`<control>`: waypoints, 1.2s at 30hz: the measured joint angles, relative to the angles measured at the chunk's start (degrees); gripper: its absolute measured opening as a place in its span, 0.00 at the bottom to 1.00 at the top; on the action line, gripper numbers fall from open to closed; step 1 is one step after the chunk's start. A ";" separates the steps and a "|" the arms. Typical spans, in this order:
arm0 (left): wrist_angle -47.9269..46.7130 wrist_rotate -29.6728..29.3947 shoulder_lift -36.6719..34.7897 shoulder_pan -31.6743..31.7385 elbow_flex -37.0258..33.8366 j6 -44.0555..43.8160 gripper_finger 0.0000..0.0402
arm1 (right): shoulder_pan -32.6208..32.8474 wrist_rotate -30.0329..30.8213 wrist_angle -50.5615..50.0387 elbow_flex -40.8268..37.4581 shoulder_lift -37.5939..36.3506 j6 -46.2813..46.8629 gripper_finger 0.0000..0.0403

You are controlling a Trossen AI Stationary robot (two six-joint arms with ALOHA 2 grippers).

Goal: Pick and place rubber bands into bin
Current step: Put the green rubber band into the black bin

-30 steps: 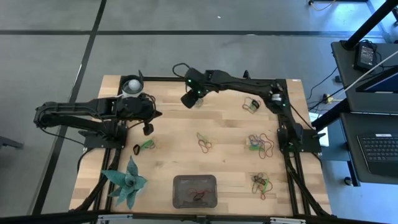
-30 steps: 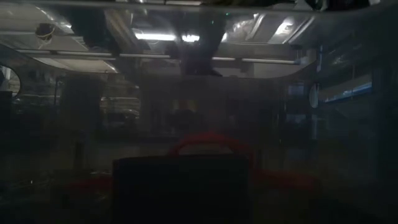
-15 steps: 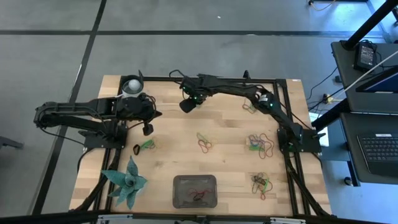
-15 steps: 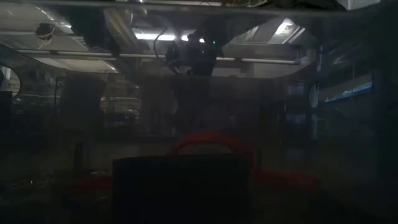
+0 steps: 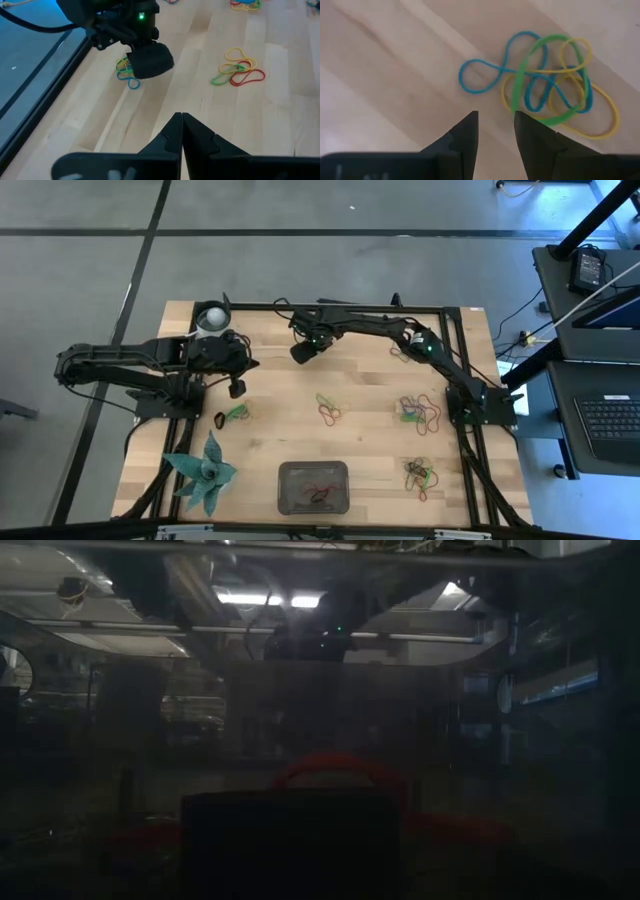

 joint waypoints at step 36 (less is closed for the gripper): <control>-0.23 0.40 0.00 0.00 0.00 -1.05 0.00 | -1.71 -2.40 -11.20 -0.96 0.06 -16.60 0.01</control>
